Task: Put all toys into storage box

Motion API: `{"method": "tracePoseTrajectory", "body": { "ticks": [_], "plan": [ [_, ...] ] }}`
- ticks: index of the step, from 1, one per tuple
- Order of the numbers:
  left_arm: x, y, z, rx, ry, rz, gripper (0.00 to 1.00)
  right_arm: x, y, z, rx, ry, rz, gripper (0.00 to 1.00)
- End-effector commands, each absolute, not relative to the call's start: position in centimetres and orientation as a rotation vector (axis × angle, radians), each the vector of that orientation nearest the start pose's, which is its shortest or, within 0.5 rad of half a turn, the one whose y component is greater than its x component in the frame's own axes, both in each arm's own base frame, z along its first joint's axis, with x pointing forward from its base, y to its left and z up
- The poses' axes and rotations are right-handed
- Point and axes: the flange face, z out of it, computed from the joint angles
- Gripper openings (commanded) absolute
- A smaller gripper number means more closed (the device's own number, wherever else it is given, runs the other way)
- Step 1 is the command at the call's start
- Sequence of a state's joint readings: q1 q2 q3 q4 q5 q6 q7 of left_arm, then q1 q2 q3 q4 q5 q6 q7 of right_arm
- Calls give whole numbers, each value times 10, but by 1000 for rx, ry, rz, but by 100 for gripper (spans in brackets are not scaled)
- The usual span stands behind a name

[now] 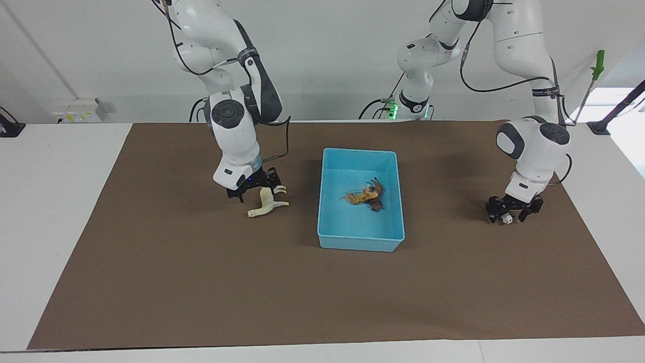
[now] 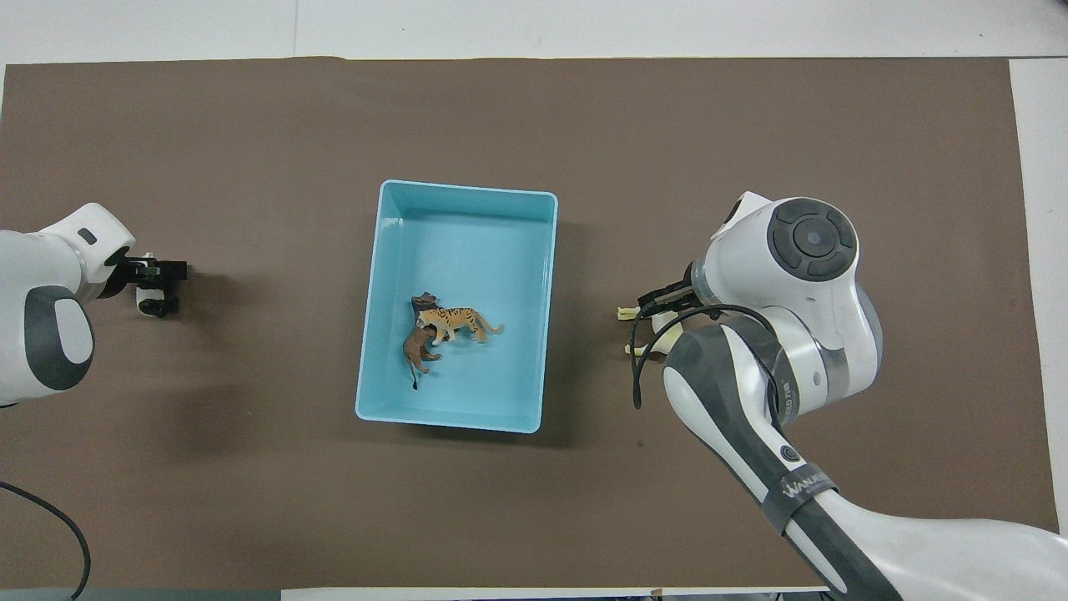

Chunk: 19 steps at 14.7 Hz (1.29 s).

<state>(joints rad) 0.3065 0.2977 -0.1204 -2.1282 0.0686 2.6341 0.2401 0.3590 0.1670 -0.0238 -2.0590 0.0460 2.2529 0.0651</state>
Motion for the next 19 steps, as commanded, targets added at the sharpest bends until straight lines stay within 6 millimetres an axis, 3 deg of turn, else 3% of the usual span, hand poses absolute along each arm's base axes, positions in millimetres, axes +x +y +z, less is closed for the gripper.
{"method": "tracePoseTrajectory", "body": {
  "ticks": [1,3,4,6,8,10,12,15,16,18,19],
  "plan": [
    [578,111,291,-3061,153,-332,35,541,209,347,-3064,-351,-81,100],
    [581,113,294,-3061,148,-334,11,540,214,335,-3067,-353,-68,100],
    [583,114,297,-3058,145,-343,6,539,215,330,-3071,-313,-64,100],
    [587,111,304,-3057,130,-355,5,535,212,322,-3075,-312,-44,100],
    [602,100,332,-3076,55,-306,5,531,209,317,-3075,-315,-49,100],
    [624,59,376,-3094,-29,-239,5,526,209,307,-3076,-314,-49,100],
    [631,22,414,-3101,-149,-192,5,522,208,303,-3079,-306,-35,100],
    [619,-33,461,-3099,-323,-181,5,509,204,289,-3078,-300,-59,100],
    [612,-60,471,-3104,-388,-169,5,506,203,287,-3079,-300,-57,100],
    [595,-122,476,-3109,-508,-116,5,505,204,288,-3079,-302,-56,84],
    [587,-149,474,-3121,-566,-105,5,505,204,288,-3079,-304,-52,70]
  ]
}}
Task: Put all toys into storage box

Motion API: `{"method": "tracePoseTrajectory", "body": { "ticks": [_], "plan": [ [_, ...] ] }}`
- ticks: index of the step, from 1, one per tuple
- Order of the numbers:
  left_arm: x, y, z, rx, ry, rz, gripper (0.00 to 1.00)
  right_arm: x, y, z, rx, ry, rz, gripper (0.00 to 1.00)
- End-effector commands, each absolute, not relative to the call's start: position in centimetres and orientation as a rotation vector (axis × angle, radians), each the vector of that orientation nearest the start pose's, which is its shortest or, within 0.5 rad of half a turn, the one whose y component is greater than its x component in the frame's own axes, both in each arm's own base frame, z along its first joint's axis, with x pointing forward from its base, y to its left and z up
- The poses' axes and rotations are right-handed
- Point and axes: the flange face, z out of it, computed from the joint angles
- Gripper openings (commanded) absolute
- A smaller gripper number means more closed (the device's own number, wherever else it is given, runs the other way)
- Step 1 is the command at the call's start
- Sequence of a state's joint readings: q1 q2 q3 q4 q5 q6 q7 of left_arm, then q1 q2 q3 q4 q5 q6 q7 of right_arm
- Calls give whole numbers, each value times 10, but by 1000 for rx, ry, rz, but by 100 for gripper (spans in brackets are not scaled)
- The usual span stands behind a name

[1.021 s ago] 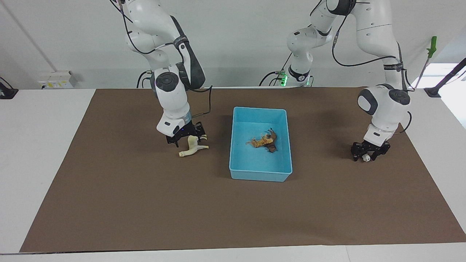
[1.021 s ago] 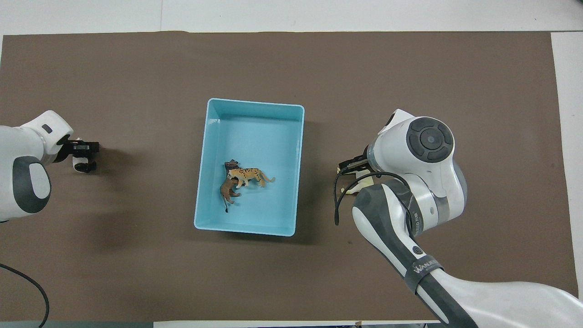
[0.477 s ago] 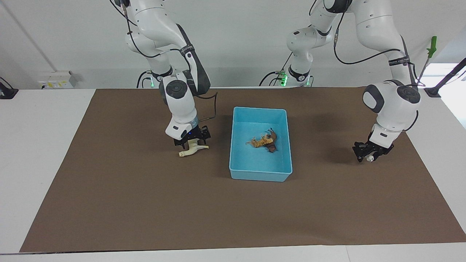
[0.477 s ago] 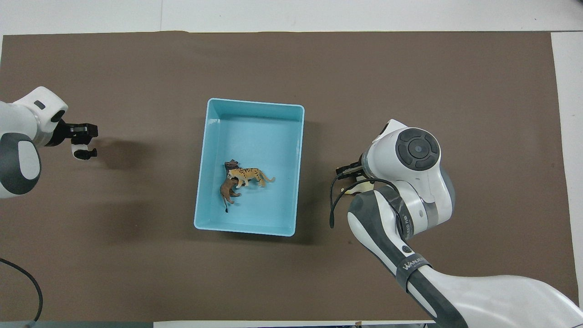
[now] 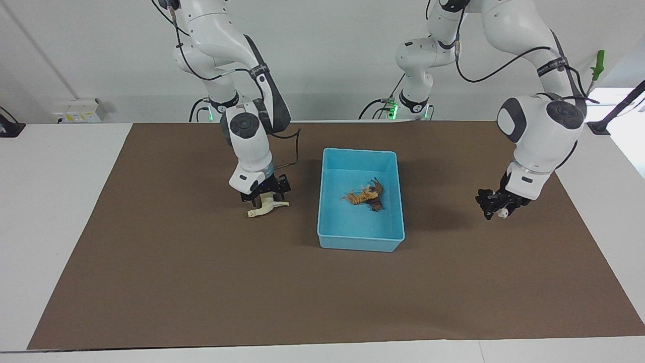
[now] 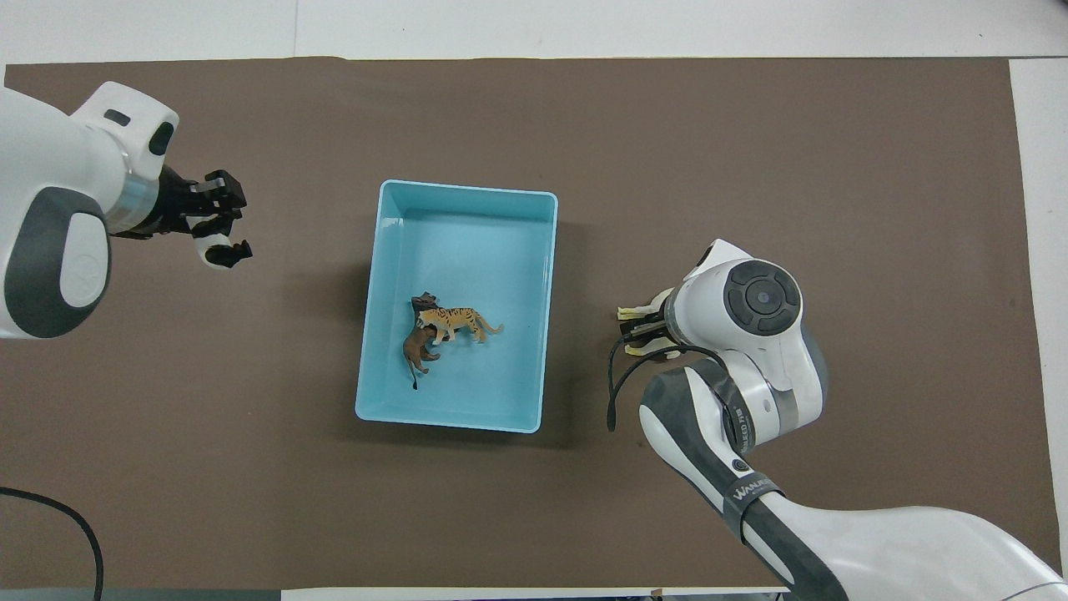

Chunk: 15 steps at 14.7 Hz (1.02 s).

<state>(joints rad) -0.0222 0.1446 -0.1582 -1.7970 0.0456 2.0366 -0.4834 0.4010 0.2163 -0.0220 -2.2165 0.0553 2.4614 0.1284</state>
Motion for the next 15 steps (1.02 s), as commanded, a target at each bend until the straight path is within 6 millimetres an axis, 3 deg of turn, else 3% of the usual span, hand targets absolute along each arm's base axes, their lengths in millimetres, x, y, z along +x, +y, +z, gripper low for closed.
{"method": "tracePoseTrajectory", "body": {
  "ticks": [1,2,3,5,7,8,9,10,12,15],
  "plan": [
    [576,-170,470,-3129,-602,-94,6,505,204,288,-3080,-302,-45,51],
    [567,-184,462,-3150,-633,-87,6,505,204,288,-3081,-303,-43,36],
    [555,-198,459,-3179,-620,-76,6,506,204,293,-3079,-296,-51,0],
    [531,-228,428,-3215,-591,-88,12,511,207,313,-3079,-266,-47,0],
    [509,-248,405,-3234,-604,-150,31,522,209,342,-3082,-256,-13,0],
    [508,-252,406,-3237,-607,-156,55,528,210,358,-3082,-255,-1,0],
    [509,-253,409,-3239,-607,-158,94,532,212,370,-3082,-244,4,0],
    [510,-254,410,-3238,-606,-153,100,538,215,390,-3078,-213,-21,0],
    [509,-257,413,-3230,-588,-118,100,550,227,427,-3073,-172,-30,0],
    [511,-246,425,-3214,-600,-92,100,550,260,458,-2986,-34,-34,0]
  ]
}}
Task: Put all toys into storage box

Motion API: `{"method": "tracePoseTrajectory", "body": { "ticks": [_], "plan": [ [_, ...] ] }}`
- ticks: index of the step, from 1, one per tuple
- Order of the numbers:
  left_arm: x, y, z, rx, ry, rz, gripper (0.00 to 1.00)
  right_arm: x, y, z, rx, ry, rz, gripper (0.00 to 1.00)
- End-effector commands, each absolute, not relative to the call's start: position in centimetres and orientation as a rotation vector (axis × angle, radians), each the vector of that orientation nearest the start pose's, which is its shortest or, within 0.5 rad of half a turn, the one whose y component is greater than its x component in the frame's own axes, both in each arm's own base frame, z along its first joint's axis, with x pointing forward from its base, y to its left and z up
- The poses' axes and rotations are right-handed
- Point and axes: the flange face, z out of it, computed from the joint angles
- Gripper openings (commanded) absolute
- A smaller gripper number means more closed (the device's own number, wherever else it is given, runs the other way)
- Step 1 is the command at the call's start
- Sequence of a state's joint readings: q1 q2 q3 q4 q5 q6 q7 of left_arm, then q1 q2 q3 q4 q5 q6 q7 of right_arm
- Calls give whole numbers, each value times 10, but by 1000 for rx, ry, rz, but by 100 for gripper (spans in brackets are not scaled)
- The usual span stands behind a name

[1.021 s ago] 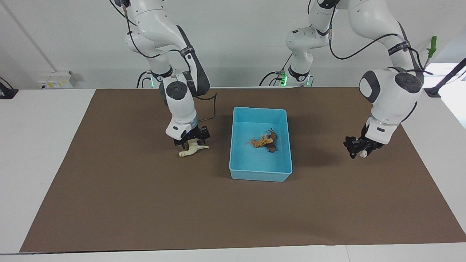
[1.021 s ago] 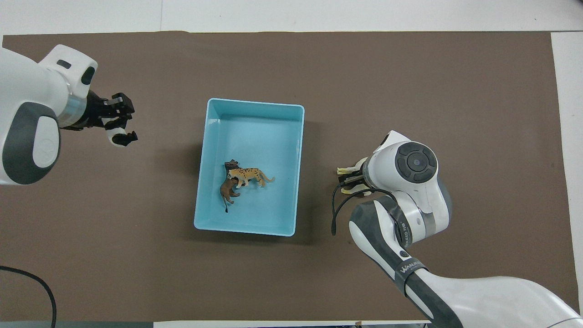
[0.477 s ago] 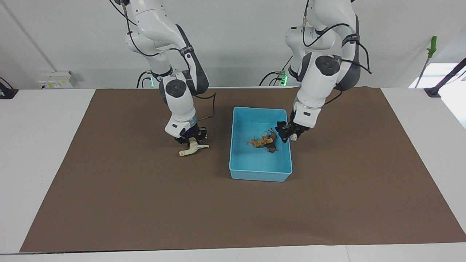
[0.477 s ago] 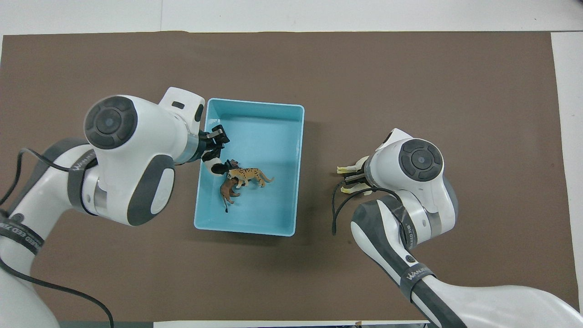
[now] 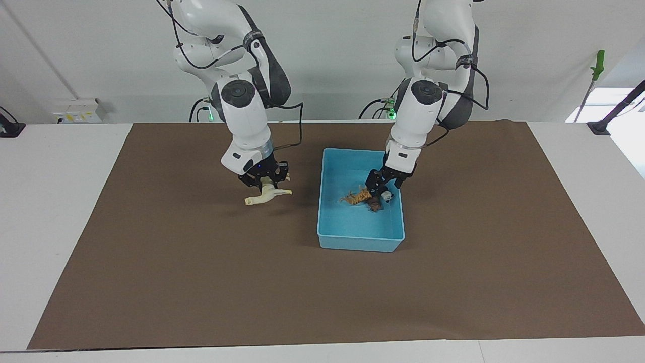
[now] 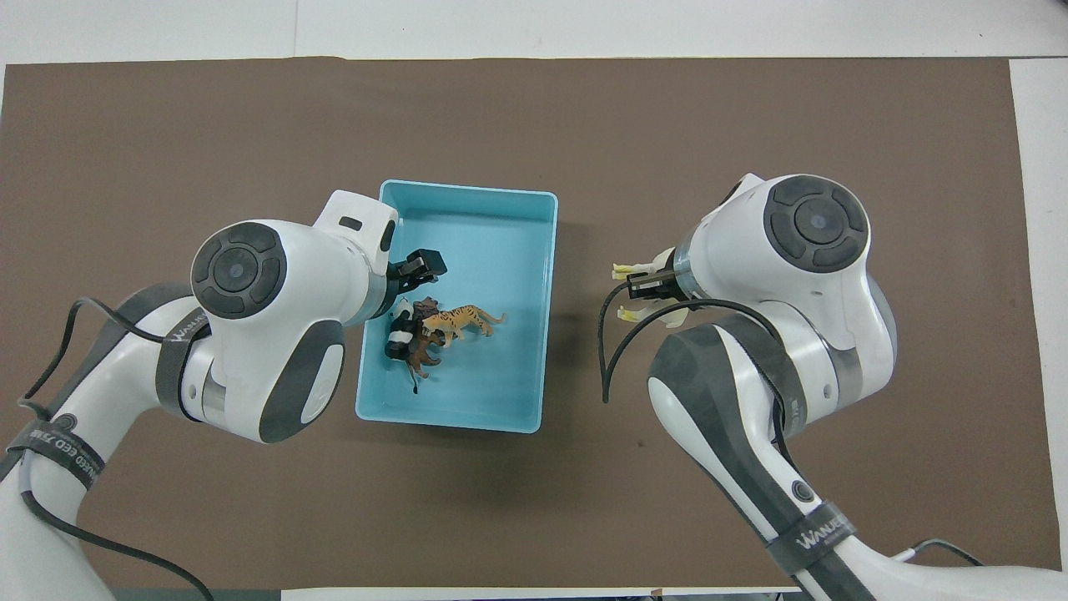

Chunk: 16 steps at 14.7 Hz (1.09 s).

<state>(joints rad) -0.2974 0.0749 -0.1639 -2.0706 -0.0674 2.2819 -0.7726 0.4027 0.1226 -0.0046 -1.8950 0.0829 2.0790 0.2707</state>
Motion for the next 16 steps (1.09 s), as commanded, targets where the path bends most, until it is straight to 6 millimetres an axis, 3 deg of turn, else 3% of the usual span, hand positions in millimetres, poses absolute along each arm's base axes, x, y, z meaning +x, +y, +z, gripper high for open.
{"method": "tracePoseTrajectory", "body": {
  "ticks": [1,3,6,8,9,10,11,12,14,16],
  "plan": [
    [515,-236,438,-3208,-614,-94,100,545,279,465,-2951,8,-37,0],
    [531,-196,468,-3193,-610,-90,100,521,338,469,-2915,75,-66,0],
    [538,-165,508,-3196,-446,-39,100,487,393,472,-2889,85,-71,0],
    [534,-141,531,-3196,-309,-8,100,469,433,460,-2871,81,-100,0],
    [530,-134,541,-3195,-256,7,100,469,439,457,-2874,79,-104,0],
    [526,-128,549,-3186,-208,37,100,472,435,456,-2890,74,-111,18],
    [524,-122,560,-3157,-137,54,100,474,433,455,-2913,55,-130,69],
    [521,-120,569,-3131,-45,76,100,474,431,454,-2922,48,-133,100],
    [519,-116,578,-3122,72,120,100,476,429,455,-2931,49,-125,100],
    [526,-91,576,-3131,37,122,100,484,419,458,-2943,74,-114,100]
  ]
}}
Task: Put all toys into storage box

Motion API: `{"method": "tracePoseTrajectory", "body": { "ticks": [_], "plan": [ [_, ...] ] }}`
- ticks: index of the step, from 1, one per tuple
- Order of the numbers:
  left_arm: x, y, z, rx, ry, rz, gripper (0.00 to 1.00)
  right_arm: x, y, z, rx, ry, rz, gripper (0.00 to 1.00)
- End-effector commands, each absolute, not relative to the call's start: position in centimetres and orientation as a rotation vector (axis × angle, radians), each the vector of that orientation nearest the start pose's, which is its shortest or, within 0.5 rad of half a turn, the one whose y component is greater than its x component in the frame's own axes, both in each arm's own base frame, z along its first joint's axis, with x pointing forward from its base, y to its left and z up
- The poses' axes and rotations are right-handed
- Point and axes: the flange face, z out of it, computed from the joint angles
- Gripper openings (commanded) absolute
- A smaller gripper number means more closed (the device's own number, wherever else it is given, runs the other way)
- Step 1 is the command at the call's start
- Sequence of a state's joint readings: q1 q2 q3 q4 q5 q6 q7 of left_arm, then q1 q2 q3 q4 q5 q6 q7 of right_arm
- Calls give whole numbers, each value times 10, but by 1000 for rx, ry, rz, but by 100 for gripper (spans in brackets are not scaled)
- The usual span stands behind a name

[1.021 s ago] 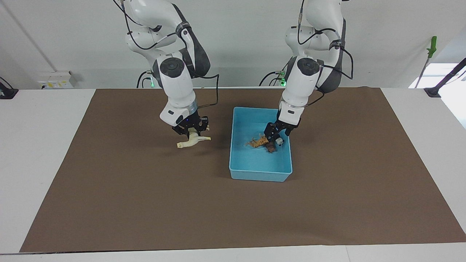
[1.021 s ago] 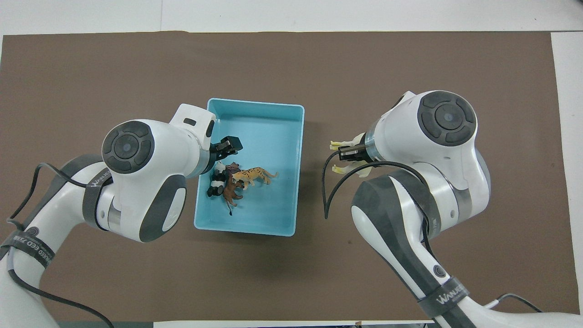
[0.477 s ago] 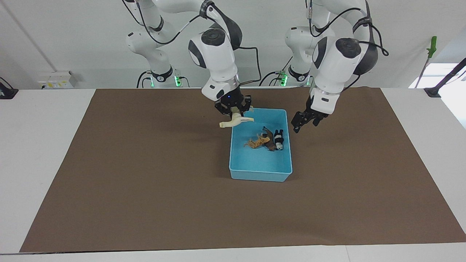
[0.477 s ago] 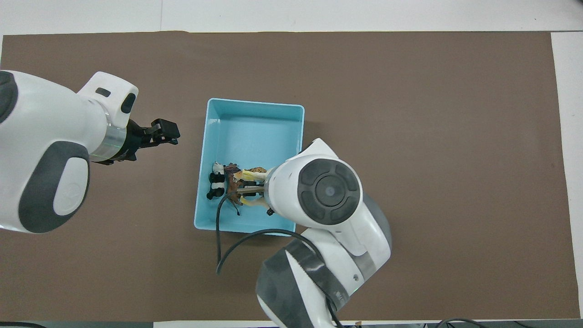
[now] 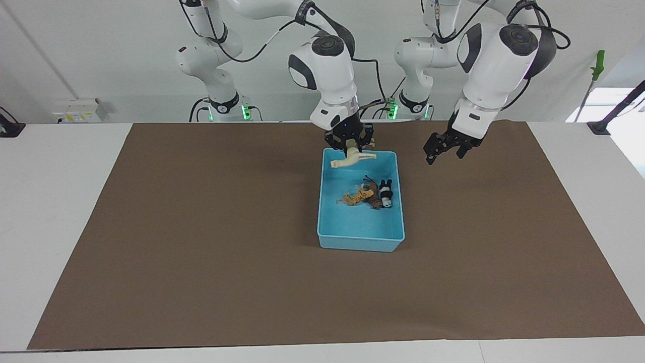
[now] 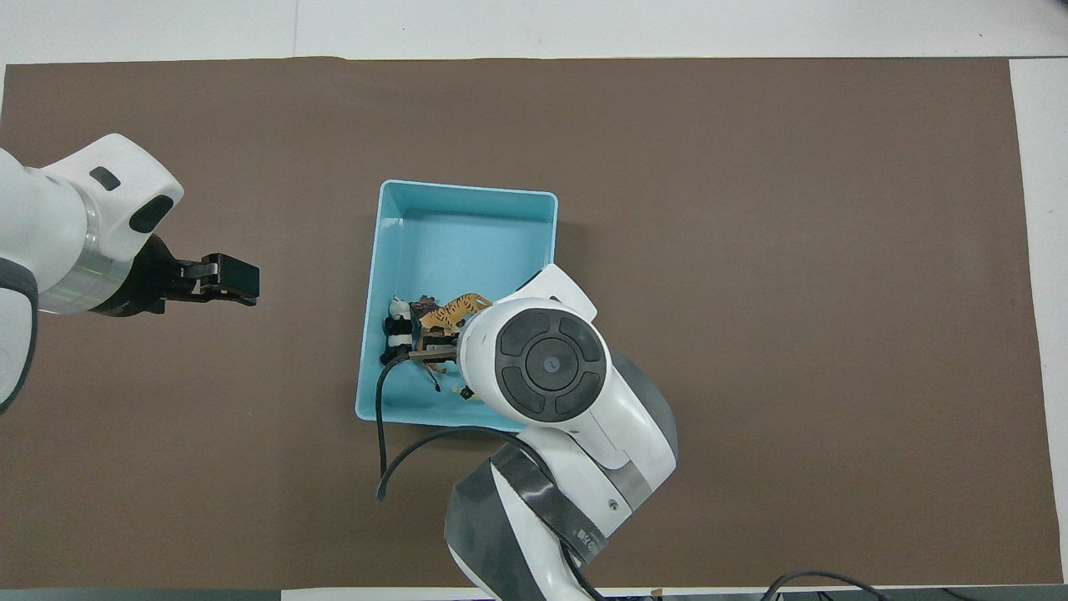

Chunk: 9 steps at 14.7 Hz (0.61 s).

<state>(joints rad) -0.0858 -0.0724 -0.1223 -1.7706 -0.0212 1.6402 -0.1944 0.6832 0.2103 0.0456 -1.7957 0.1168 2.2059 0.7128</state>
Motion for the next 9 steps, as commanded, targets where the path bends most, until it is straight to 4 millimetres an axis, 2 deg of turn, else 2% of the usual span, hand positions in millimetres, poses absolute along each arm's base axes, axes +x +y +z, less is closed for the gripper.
{"method": "tracePoseTrajectory", "body": {
  "ticks": [1,2,4,5,6,8,9],
  "plan": [
    [528,-87,572,-3129,54,146,100,494,406,464,-2961,92,-113,100],
    [535,-82,563,-3126,49,201,100,509,380,469,-2999,96,-125,100],
    [541,-78,586,-3128,43,197,100,538,316,486,-3032,43,-154,100],
    [546,-78,582,-3129,48,205,100,553,284,492,-3033,46,-173,100],
    [550,-80,587,-3129,53,188,100,561,258,502,-3037,31,-190,100],
    [554,-74,604,-3136,39,145,100,565,213,529,-3048,-46,-207,100],
    [554,-75,604,-3135,41,154,100,564,188,545,-3048,-56,-220,100]
  ]
}}
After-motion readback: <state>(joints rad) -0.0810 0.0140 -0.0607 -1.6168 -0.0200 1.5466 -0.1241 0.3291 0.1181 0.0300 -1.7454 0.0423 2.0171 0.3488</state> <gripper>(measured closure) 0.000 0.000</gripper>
